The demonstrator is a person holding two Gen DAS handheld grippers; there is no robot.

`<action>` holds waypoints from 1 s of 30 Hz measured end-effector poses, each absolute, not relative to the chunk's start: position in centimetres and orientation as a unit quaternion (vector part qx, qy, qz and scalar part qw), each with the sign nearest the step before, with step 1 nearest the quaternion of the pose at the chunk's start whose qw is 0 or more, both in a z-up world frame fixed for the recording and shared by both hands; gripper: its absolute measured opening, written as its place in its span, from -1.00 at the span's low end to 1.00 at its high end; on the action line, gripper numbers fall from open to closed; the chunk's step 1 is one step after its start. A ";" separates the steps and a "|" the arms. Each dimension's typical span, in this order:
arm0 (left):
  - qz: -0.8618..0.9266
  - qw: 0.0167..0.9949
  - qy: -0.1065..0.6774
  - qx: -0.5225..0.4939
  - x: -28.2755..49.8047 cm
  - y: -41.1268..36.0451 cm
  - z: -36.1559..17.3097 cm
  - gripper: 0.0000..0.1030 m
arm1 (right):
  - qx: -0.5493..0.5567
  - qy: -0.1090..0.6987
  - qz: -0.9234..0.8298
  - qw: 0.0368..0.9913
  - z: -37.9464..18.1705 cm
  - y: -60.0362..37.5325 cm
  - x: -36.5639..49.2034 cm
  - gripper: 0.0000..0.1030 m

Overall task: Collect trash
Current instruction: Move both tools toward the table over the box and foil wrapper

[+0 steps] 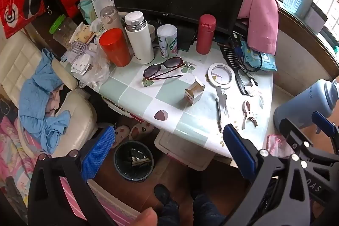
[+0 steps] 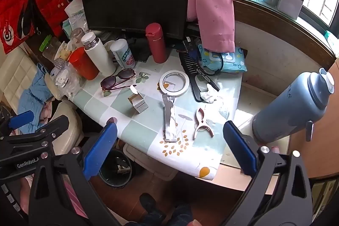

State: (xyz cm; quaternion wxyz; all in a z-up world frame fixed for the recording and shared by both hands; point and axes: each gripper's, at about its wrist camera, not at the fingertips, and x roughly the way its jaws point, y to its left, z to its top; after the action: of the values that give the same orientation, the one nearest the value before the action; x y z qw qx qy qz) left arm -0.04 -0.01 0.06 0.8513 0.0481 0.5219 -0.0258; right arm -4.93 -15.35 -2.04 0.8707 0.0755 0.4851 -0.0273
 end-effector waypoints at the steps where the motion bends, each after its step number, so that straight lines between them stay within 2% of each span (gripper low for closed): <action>1: -0.028 0.850 0.525 0.041 0.0 0.1 0.0 0.92 | 0.070 0.490 -0.030 0.869 -2.1 -15.3 -4.9 0.93; 30: -0.042 0.845 0.531 0.051 -0.7 0.4 -0.7 0.92 | 0.075 0.489 -0.045 0.868 -1.8 -14.8 -5.9 0.93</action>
State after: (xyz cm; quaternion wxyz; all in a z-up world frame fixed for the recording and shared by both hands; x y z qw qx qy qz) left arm -0.71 0.36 -0.66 0.8447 0.0512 0.5312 -0.0424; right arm -5.91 -14.85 -1.83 0.8679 0.0754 0.4889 -0.0448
